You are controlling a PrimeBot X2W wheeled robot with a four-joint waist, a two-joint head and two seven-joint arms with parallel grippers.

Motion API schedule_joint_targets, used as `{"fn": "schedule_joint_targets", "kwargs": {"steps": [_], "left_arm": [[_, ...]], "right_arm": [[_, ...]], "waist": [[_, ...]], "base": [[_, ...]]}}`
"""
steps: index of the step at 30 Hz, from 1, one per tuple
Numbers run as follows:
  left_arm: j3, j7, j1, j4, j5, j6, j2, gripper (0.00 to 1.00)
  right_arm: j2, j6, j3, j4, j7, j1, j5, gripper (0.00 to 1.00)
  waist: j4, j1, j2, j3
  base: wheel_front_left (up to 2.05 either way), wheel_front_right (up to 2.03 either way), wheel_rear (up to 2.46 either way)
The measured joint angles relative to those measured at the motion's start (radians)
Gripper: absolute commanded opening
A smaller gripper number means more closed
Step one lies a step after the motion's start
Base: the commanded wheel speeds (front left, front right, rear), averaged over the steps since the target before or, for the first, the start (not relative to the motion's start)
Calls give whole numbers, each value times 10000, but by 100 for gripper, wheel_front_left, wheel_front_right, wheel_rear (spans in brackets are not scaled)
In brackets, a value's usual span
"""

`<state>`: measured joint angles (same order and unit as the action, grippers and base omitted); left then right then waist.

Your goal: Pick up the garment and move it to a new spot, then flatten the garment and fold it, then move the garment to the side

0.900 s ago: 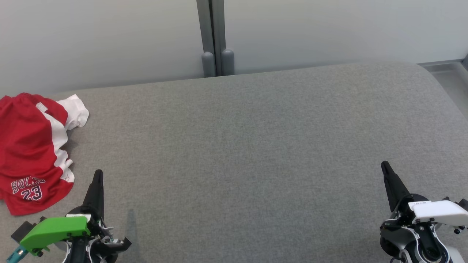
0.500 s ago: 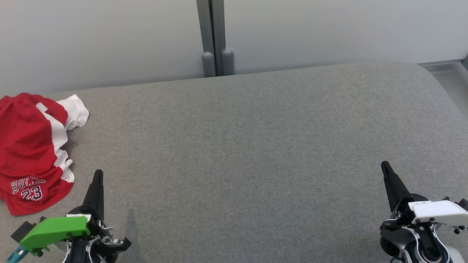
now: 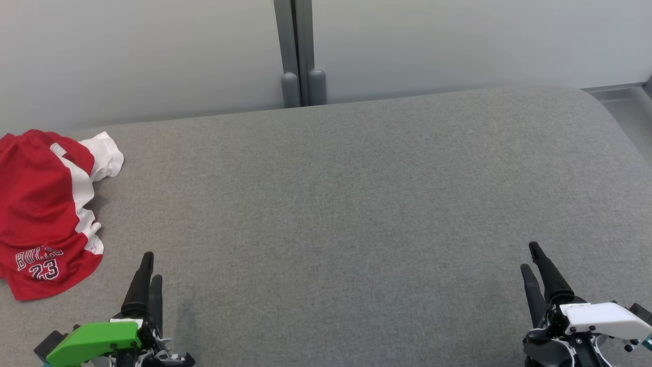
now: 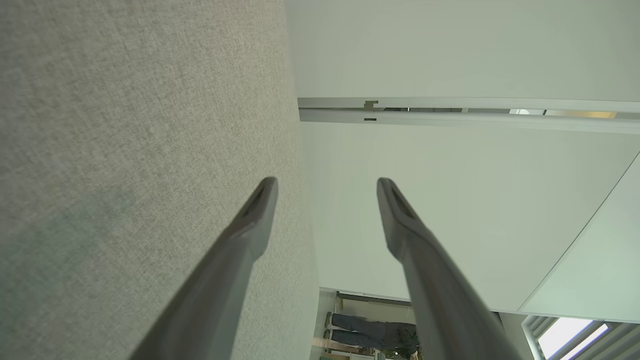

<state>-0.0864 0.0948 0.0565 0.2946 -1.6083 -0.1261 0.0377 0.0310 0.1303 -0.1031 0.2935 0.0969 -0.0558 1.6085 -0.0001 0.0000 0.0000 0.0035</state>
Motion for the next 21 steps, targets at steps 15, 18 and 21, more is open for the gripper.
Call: {"fn": "schedule_joint_targets", "kwargs": {"steps": [15, 18, 21], "left_arm": [[581, -692, 0, -397, 1388, -2, 2, 100], [644, -815, 2, -608, 2073, 25, 6, 100], [773, -938, 7, -811, 2719, 107, 8, 100]], "right_arm": [[12, 0, -173, -232, -704, 2, -1649, 100], [15, 0, -188, -359, -815, 1, -2324, 100], [17, 0, -201, -554, -940, 1, -3064, 100]], "waist": [[-8, 0, 0, 11], [-10, 0, 0, 14], [-12, 0, 0, 19]], "base": [[0, 0, 0], [0, 0, 0], [0, 0, 0]]}}
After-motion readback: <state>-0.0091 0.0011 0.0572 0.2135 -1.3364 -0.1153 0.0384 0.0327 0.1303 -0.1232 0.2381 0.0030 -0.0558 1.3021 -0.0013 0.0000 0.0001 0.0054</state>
